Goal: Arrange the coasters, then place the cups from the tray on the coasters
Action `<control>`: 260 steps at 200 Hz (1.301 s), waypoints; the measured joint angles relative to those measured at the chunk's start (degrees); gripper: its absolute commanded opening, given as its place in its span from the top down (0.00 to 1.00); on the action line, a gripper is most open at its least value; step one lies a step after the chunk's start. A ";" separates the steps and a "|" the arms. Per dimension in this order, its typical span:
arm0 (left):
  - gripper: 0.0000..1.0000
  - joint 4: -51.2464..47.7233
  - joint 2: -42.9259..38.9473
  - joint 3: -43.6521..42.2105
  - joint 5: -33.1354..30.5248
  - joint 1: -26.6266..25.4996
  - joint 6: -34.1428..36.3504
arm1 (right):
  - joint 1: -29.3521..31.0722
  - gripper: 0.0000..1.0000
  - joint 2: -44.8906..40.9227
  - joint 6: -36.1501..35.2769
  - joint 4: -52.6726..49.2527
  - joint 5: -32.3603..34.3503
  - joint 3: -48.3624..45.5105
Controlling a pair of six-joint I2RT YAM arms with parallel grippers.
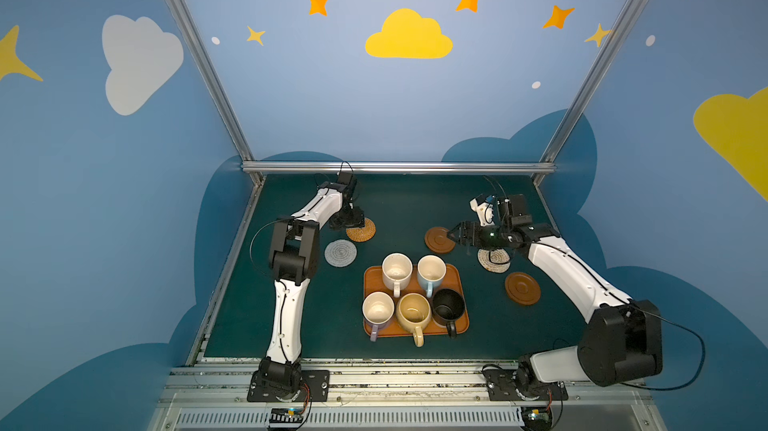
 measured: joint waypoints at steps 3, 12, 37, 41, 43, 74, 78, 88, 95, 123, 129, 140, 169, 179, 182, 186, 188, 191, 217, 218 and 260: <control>0.25 -0.17 0.04 0.15 0.04 0.07 0.11 | -0.04 0.10 0.00 -0.04 -0.09 -0.02 0.00; 0.27 -0.35 0.15 0.52 0.02 0.11 0.61 | -0.24 0.10 0.00 -0.24 -0.42 -0.04 0.00; 0.31 -1.09 1.03 1.62 -0.15 -0.46 2.34 | -0.57 0.10 0.00 -0.52 -0.72 -0.07 0.00; 0.32 -1.22 1.18 1.66 -0.26 -0.66 2.67 | -0.63 0.10 0.00 -0.52 -0.74 -0.07 0.00; 0.32 -1.31 1.27 1.70 -0.33 -0.79 2.84 | -0.68 0.10 0.00 -0.55 -0.76 -0.07 0.00; 0.34 -2.95 2.27 3.39 -1.55 -2.51 5.01 | -0.85 0.10 0.24 -0.59 -0.81 -0.11 0.02; 0.33 -3.10 2.49 3.58 -1.75 -2.80 5.27 | -0.85 0.10 0.35 -0.59 -0.81 -0.13 0.02; 0.33 -3.26 2.67 3.98 -2.05 -3.45 6.03 | -0.85 0.10 0.70 -0.72 -0.81 -0.24 0.02; 0.33 -3.41 2.67 4.15 -2.01 -3.91 6.62 | -0.85 0.10 0.96 -0.76 -0.83 -0.33 0.02; 0.33 -4.48 2.93 4.55 -2.54 -6.38 8.79 | -0.94 0.10 1.88 -0.92 -0.87 -0.70 0.04; 0.34 -4.72 2.97 4.74 -2.69 -6.95 9.11 | -0.94 0.10 2.03 -0.90 -0.96 -0.79 0.04; 0.34 -5.03 3.04 4.83 -2.89 -8.00 9.81 | -0.98 0.10 2.19 -0.87 -1.14 -0.92 0.04; 0.34 -5.53 3.02 4.70 -2.78 -10.21 11.37 | -1.01 0.10 2.36 -0.72 -1.31 -1.05 0.04; 0.35 -5.60 2.99 4.59 -2.32 -10.64 11.80 | -1.01 0.10 2.54 -0.70 -1.33 -1.14 0.04; 0.35 -5.64 2.97 4.52 -2.16 -10.73 11.85 | -1.01 0.11 2.58 -0.70 -1.33 -1.16 0.04; 0.35 -5.68 2.95 4.46 -2.12 -10.82 11.93 | -1.01 0.11 2.64 -0.70 -1.36 -1.20 0.04; 0.35 -5.70 2.93 4.42 -2.05 -10.88 11.98 | -1.01 0.11 2.69 -0.70 -1.42 -1.22 0.04; 0.35 -5.70 2.86 4.33 -2.03 -10.93 11.98 | -1.01 0.11 2.73 -0.68 -1.46 -1.27 0.07; 0.36 -5.01 1.27 1.53 -1.25 -10.93 11.96 | -1.05 0.11 3.06 -0.48 -2.51 -1.38 0.42; 0.36 -4.98 1.20 1.42 -1.25 -10.93 11.96 | -1.05 0.11 3.06 -0.48 -2.54 -1.38 0.44; 0.39 -5.27 -2.14 -4.39 0.81 -11.10 11.58 | -1.09 0.11 3.45 -0.46 -3.43 -1.38 0.92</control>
